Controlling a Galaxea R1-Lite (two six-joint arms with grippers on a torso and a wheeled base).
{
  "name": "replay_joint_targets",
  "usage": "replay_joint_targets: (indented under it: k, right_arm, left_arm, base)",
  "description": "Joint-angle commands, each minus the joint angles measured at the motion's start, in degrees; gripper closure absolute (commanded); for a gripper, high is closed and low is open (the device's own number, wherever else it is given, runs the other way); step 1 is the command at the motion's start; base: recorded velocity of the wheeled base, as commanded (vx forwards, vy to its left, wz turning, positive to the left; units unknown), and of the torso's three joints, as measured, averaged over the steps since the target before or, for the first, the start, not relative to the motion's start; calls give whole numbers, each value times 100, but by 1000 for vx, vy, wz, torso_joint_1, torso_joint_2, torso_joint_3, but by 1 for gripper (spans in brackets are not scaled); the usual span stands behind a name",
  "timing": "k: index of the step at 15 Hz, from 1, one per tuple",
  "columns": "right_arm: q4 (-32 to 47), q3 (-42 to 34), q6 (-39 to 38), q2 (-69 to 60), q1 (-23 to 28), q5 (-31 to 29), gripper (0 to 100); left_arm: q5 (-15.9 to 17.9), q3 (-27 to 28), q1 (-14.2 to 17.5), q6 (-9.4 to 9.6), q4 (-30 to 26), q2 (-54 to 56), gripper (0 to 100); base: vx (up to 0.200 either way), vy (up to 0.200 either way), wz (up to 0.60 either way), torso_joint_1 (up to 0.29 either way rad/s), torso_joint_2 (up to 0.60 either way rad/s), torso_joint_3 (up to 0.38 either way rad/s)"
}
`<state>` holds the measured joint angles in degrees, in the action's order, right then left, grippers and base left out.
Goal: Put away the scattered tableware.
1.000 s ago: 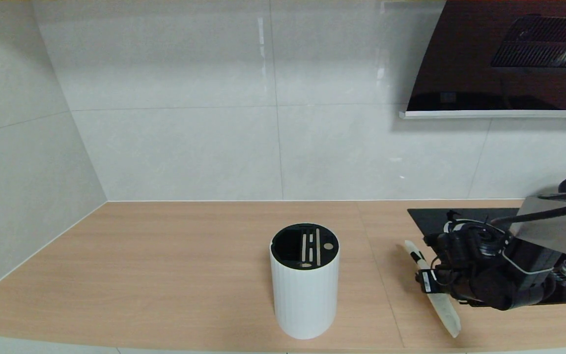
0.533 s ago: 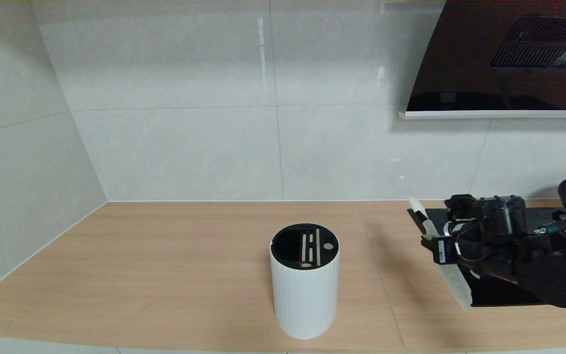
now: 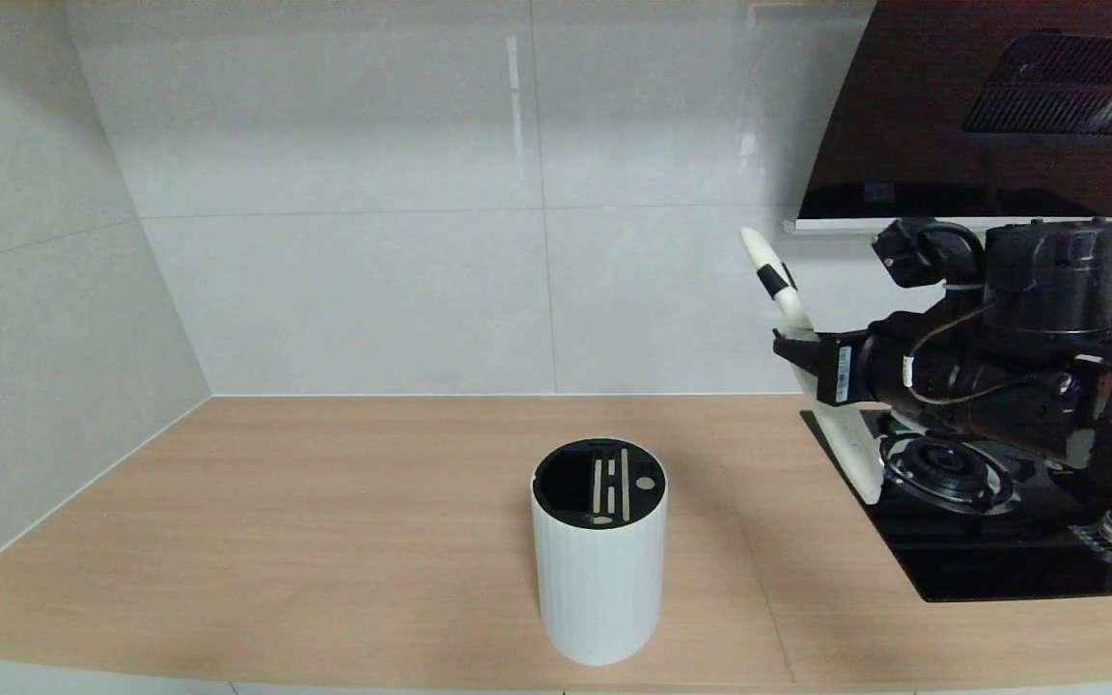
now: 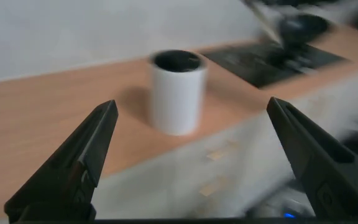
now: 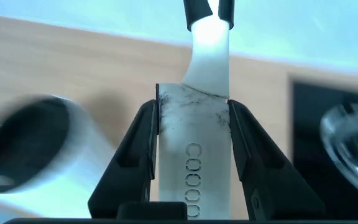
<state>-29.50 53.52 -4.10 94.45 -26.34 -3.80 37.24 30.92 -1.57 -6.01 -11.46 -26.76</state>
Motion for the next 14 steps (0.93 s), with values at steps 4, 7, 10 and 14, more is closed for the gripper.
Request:
replay_joint_targets:
  k: [4,7,10,14]
  right_arm:
    - [41,-69,-21,-261,-960,-138,100]
    - [41,-219,-39,-226,-1453,-446,100]
    - [41,-351,-74,-226,-1874,-551,100]
    - [32,-606,-329,-349,-2411,-894,100]
  left_arm:
    - [741,1470,-1469,-1464,1629,-3934,0]
    - [714,749,-1759,-2994,4081,-4628,0]
    - [196,450,-1970,-4154,5927,-5612,0]
    - [-1457,407,-3068,-4189,7131,-6641,0]
  base:
    - [0,0,0,0,0,0]
    - [0,0,0,0,0,0]
    - [0,0,0,0,0,0]
    - [0,0,0,0,0,0]
